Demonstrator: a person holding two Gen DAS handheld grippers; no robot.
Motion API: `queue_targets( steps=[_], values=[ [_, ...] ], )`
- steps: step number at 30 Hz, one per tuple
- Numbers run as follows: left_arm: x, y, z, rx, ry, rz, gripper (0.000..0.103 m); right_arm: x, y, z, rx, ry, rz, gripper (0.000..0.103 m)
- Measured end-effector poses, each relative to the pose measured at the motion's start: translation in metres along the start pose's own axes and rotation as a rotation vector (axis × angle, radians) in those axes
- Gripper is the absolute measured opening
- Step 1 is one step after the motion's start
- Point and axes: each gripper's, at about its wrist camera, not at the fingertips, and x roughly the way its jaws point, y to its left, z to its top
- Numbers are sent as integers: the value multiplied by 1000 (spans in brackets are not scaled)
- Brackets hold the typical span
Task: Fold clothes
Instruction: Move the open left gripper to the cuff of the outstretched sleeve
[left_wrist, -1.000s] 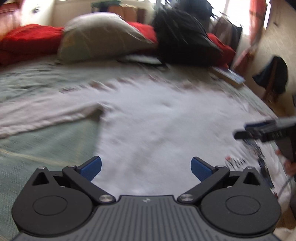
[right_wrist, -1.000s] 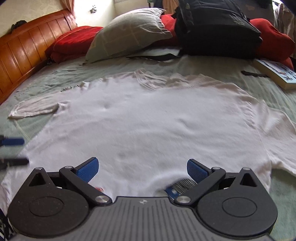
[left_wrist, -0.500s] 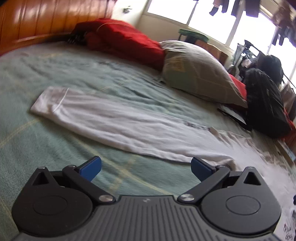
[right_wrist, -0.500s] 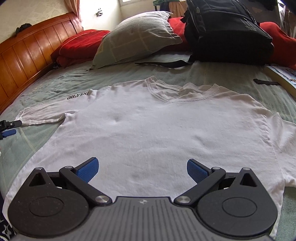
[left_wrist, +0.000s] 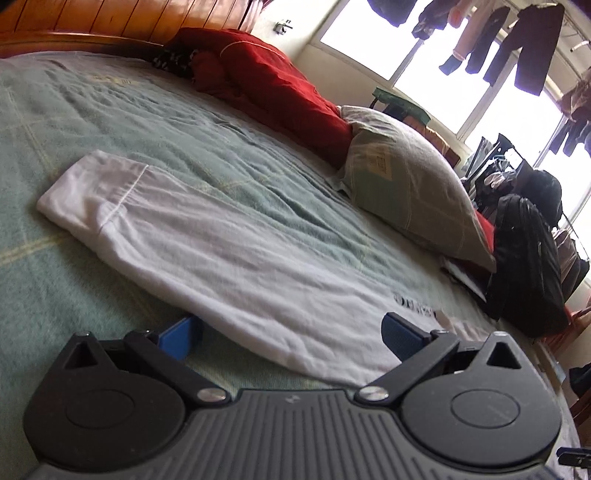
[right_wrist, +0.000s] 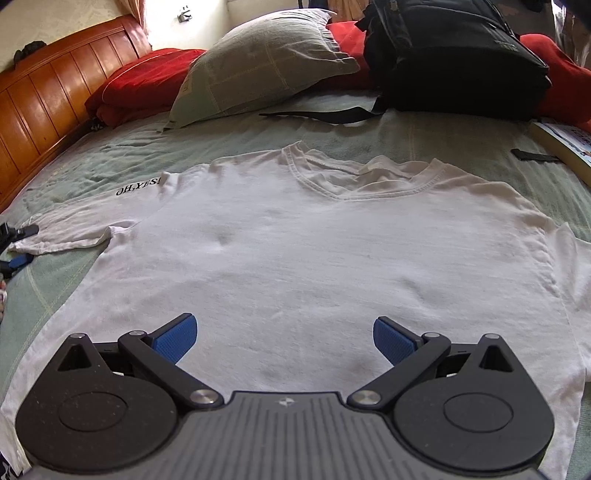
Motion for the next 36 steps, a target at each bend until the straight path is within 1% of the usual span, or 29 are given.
queue_targets(
  steps=[4,6,11,13,15,16,17,18,21,24,26,36],
  values=[
    [8,8,9,-26,-19,-15,102,2,1,1,1,1,-4,103],
    [12,11,16,-43,-36,-10,102,3,1,2,3,1,-10,103],
    [26,18,33,-127,-86,16,102,2,-1,1,9,0,-16,103],
    [29,16,33,-158,-103,21,102,2,-1,1,12,0,-16,103],
    [30,11,29,-178,-110,8,102,2,-2,1,16,2,-13,103],
    [30,9,27,-183,-106,-14,102,2,-2,0,16,3,-11,103],
    [30,6,23,-181,-96,-40,102,3,-2,0,17,4,-9,103],
    [30,2,21,-162,-90,-49,102,3,-2,0,16,4,-7,103],
    [36,4,25,-128,-96,-12,102,4,0,1,15,5,-4,103],
    [39,10,36,-184,-121,22,102,3,1,0,14,4,4,103],
    [43,4,42,-192,-112,42,102,1,2,-1,12,5,11,103],
    [18,-51,56,-112,-113,-36,102,-13,7,-3,-18,-3,50,103]
  ],
)
